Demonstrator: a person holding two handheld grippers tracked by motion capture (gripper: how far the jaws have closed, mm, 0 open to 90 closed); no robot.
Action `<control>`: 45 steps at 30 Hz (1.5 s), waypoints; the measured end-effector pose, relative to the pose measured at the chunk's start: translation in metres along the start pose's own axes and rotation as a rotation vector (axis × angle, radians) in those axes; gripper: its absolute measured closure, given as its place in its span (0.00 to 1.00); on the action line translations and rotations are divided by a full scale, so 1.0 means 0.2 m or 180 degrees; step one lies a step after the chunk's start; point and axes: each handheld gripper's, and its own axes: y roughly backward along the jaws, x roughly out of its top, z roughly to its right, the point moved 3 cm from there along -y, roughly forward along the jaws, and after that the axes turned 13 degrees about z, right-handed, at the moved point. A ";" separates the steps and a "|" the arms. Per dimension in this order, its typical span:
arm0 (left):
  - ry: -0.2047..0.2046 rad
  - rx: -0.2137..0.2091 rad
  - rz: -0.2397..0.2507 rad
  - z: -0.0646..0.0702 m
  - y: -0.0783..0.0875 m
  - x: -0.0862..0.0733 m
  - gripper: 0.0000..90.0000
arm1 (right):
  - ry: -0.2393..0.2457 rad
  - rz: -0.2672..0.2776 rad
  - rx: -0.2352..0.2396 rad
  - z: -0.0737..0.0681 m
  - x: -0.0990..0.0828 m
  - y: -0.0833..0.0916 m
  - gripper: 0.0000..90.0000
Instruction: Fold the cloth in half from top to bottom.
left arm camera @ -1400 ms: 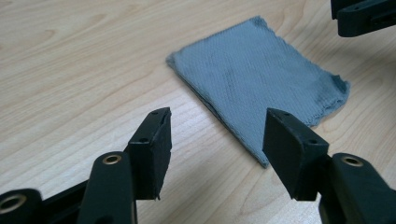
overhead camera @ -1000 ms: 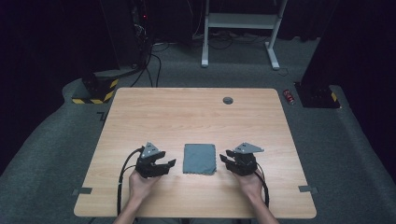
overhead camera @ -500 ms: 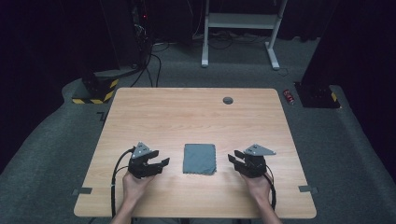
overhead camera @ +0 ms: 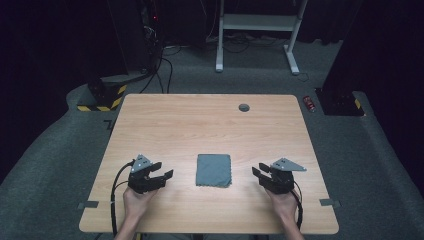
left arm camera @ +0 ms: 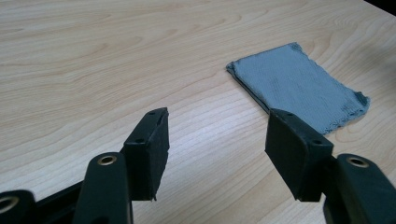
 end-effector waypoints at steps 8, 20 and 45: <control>0.0004 0.0076 -0.0046 -0.03 0.02 -0.04 0.44 | -0.0049 0.0022 -0.0071 0.04 -0.03 0.05 0.69; 0.0009 0.0205 -0.0119 -0.07 0.03 -0.10 0.44 | -0.0097 -0.0022 -0.0176 0.07 -0.10 0.09 0.69; -0.0153 0.0535 -0.0341 -0.14 0.01 -0.23 0.43 | 0.0122 -0.0447 -0.0483 0.14 -0.23 0.07 0.66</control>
